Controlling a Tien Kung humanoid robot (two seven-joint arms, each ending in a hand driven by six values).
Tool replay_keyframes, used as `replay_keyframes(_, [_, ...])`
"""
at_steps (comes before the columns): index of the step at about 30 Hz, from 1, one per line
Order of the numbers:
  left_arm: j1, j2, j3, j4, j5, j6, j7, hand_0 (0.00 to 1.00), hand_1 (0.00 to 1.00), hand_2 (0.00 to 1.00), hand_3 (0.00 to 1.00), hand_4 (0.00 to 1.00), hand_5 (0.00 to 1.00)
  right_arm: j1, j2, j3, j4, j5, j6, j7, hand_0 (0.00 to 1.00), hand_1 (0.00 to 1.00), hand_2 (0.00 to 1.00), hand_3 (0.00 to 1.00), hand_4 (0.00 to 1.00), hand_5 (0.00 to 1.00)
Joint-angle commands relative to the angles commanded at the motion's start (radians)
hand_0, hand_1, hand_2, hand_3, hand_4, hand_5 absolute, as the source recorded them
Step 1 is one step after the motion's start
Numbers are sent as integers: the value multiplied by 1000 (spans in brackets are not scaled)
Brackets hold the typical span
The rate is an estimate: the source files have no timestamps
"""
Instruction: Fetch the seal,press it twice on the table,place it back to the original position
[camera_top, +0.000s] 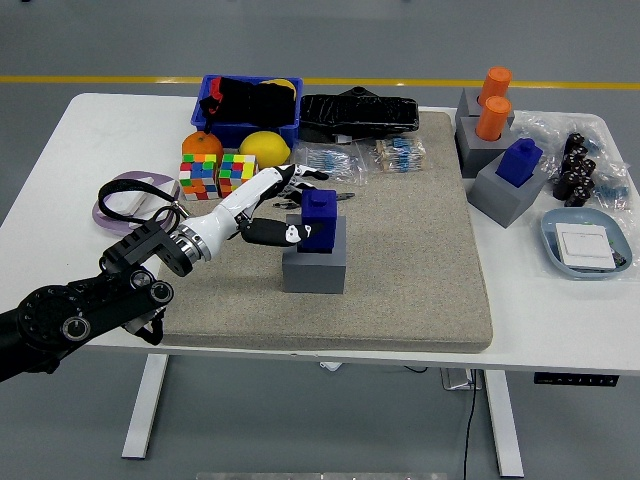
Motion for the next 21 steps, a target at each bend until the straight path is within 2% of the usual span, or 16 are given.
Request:
replay_keyframes(11, [-12, 12, 16, 3, 19, -10, 9, 662, 579, 547, 794, 607, 2, 0, 0, 0, 0, 0, 0, 0, 785, 685, 666, 621, 808, 440])
replay_keyframes(21, [-12, 11, 25, 1, 21, -13, 11, 663, 578, 542, 790, 607, 2, 0, 0, 3, 0, -1, 0, 1, 785, 684, 666, 622, 810, 442])
